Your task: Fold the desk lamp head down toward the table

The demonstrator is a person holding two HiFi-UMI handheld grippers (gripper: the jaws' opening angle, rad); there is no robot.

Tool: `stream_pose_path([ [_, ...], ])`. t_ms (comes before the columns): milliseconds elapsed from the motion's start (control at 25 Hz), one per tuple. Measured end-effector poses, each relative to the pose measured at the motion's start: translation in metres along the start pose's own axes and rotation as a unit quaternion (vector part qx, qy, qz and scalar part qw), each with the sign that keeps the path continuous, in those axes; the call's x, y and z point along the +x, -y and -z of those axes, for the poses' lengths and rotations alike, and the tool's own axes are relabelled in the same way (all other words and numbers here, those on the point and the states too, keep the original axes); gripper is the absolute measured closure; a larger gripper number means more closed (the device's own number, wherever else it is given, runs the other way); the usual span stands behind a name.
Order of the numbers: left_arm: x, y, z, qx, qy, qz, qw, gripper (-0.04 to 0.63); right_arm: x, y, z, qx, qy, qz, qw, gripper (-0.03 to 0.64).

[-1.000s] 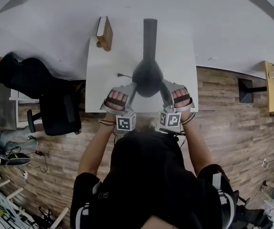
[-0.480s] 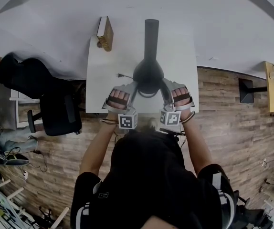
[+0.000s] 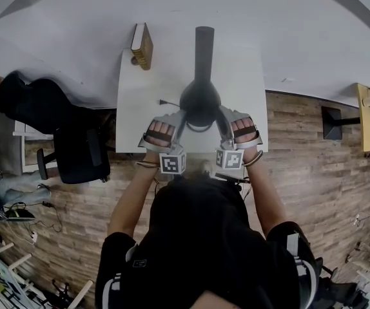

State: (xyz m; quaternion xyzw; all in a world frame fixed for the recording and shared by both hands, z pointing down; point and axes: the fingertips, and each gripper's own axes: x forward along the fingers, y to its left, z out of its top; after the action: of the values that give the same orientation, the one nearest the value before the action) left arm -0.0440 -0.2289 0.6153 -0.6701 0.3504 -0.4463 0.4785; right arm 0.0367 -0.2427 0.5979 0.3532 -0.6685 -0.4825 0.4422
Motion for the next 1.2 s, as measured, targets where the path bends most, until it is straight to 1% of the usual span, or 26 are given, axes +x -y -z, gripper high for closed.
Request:
stream_pose_path([
  [80,-0.002,-0.002,-0.003,-0.007,0.004,0.001,1.0000,0.431,-0.002,-0.001,0.001,-0.002,-0.002,-0.004,1.000,0.416],
  [200,-0.003,-0.001,-0.005,-0.027,0.011,0.016,0.9994,0.428,-0.002,-0.006,0.003,-0.001,-0.005,-0.017,1.000,0.408],
  [320,-0.006,0.001,-0.005,-0.053,0.016,0.027,0.9981,0.426,-0.005,-0.007,0.002,0.017,-0.002,-0.032,0.999,0.398],
  [480,-0.020,0.006,-0.003,-0.115,0.012,0.044,0.9923,0.419,-0.018,-0.006,0.002,0.080,0.001,-0.049,0.996,0.391],
  [560,-0.030,0.006,0.001,-0.150,0.007,0.051,0.9874,0.414,-0.026,-0.004,0.003,0.131,-0.001,-0.059,0.990,0.393],
  [600,-0.036,0.006,0.004,-0.176,0.005,0.056,0.9827,0.413,-0.030,-0.004,0.004,0.170,-0.001,-0.066,0.983,0.404],
  [640,-0.042,0.005,0.007,-0.213,0.003,0.062,0.9751,0.411,-0.034,-0.003,0.004,0.217,0.001,-0.074,0.973,0.414],
  [680,-0.047,0.003,0.010,-0.259,0.003,0.068,0.9636,0.411,-0.037,0.000,0.004,0.268,0.004,-0.082,0.960,0.417],
  [760,-0.057,-0.004,0.017,-0.353,0.008,0.074,0.9328,0.413,-0.045,0.008,0.003,0.360,0.013,-0.092,0.928,0.432],
  [840,-0.065,-0.019,0.025,-0.422,0.016,0.065,0.9039,0.416,-0.050,0.023,-0.001,0.433,0.026,-0.090,0.896,0.458],
  [920,-0.073,-0.043,0.028,-0.477,0.033,0.051,0.8769,0.445,-0.054,0.044,-0.009,0.503,0.054,-0.085,0.858,0.488],
  [1000,-0.080,-0.078,0.024,-0.519,0.069,0.027,0.8518,0.467,-0.058,0.068,-0.016,0.566,0.082,-0.074,0.817,0.523],
  [1040,-0.085,-0.097,0.020,-0.535,0.091,0.010,0.8400,0.479,-0.060,0.079,-0.018,0.590,0.093,-0.066,0.799,0.538],
  [1080,-0.089,-0.115,0.016,-0.551,0.112,-0.008,0.8266,0.486,-0.062,0.089,-0.019,0.608,0.102,-0.056,0.785,0.550],
  [1120,-0.093,-0.130,0.013,-0.571,0.129,-0.023,0.8107,0.494,-0.065,0.099,-0.020,0.622,0.109,-0.045,0.774,0.561],
  [1200,-0.102,-0.153,0.007,-0.613,0.150,-0.038,0.7748,0.503,-0.070,0.116,-0.021,0.641,0.119,-0.023,0.758,0.584],
])
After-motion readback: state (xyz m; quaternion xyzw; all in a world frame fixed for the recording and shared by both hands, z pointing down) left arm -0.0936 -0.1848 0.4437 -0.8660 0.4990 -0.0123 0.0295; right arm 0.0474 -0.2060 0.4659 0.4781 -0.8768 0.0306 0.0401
